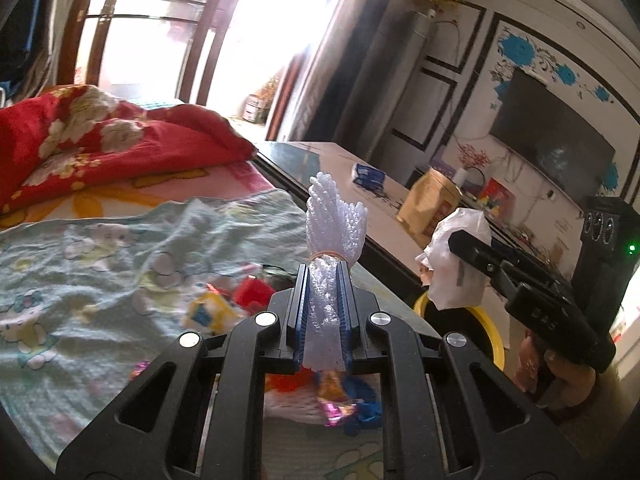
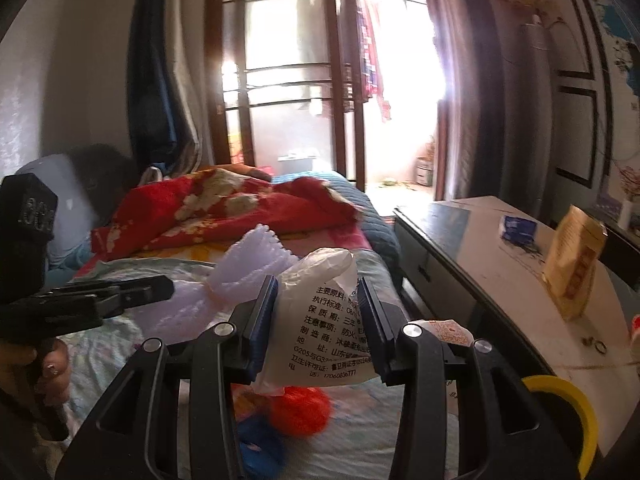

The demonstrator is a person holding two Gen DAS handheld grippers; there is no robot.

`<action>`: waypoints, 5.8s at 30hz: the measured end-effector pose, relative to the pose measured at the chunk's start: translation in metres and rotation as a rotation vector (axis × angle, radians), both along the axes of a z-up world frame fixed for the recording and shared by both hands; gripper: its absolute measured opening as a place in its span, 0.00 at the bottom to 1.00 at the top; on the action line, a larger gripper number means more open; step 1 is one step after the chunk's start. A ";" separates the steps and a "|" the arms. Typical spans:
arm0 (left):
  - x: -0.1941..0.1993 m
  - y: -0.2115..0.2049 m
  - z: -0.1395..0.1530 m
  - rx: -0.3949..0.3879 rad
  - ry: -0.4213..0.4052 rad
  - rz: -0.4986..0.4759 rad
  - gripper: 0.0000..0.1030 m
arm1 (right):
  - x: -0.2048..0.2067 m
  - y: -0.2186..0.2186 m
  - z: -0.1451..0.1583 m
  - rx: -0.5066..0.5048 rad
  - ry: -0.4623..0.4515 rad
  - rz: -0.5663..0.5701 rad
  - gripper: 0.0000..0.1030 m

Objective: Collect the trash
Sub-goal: 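Carry both held bags off the bed over the yellow-rimmed trash bin, then open the right tool over the bin while the left tool opens too, then move both open tools back to the trash pile on the bed, then grasp the yellow snack wrapper with the left tool while the right tool grasps the clear snack bag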

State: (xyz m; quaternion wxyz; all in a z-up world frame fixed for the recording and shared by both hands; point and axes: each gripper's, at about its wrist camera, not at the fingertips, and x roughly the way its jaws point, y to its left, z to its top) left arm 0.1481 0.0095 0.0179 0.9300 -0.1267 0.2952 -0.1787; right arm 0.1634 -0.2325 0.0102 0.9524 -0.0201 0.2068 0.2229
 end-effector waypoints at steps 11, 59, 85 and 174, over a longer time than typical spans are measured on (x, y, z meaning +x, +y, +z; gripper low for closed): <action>0.008 -0.056 -0.009 0.025 0.013 -0.100 0.08 | 0.001 -0.059 -0.010 0.034 0.030 -0.134 0.38; 0.048 -0.289 -0.120 0.088 0.218 -0.503 0.56 | 0.025 -0.269 -0.120 0.269 0.351 -0.591 0.59; 0.034 -0.180 -0.057 0.054 0.059 -0.183 0.90 | 0.006 -0.210 -0.069 0.140 0.202 -0.521 0.79; 0.052 0.057 -0.107 -0.020 0.253 0.193 0.36 | -0.028 0.095 -0.104 -0.084 0.318 0.173 0.27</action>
